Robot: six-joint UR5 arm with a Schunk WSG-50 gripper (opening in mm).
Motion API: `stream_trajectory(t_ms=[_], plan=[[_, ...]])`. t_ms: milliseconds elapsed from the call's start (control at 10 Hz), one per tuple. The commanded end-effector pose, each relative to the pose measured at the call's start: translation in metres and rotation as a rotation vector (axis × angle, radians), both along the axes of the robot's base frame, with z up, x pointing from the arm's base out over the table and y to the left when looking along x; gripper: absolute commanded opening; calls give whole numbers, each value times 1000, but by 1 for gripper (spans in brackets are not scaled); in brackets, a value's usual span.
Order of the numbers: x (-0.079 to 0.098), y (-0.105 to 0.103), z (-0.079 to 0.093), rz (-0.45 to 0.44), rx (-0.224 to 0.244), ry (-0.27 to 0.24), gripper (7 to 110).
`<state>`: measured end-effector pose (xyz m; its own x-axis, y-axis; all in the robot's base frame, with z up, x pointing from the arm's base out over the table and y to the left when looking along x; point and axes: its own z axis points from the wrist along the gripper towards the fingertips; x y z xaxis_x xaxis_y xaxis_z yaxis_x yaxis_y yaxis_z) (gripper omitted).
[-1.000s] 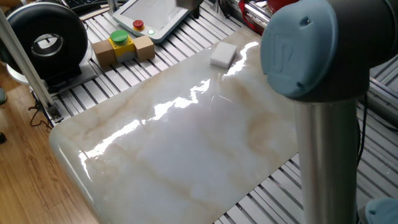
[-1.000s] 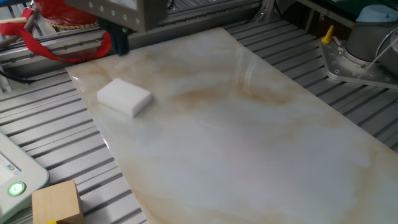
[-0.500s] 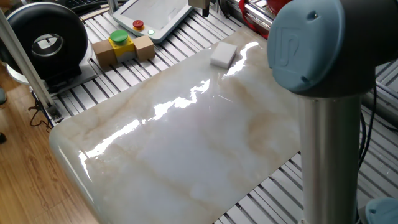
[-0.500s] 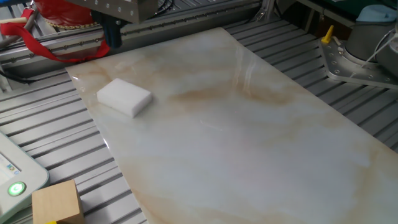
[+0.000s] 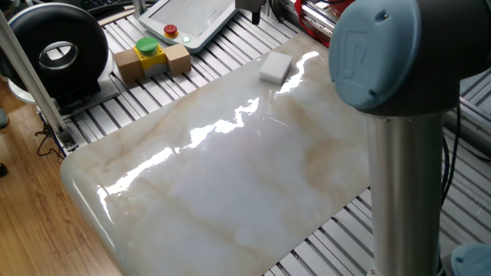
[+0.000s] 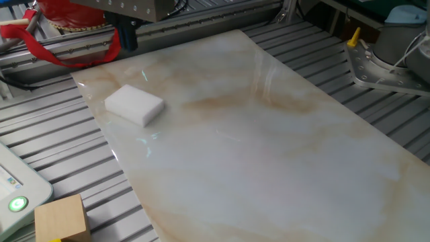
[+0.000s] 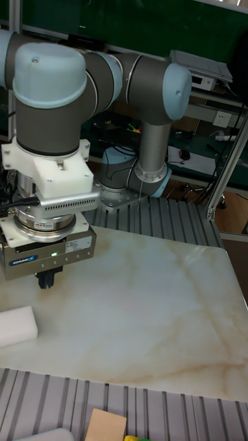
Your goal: Clean the tabletop with a sponge
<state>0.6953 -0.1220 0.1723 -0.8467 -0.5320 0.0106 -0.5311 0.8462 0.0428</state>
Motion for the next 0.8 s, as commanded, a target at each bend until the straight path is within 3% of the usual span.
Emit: stream_trajectory(t_ms=[0,100,400,500,700], plan=[[15,18,2,152,80,-75,7],[14,20,3,200,86,-74,7],[-2,26,3,215,116,-15,7],[-3,12,-4,272,96,20,7],[16,-60,-44,366,-38,59,7]])
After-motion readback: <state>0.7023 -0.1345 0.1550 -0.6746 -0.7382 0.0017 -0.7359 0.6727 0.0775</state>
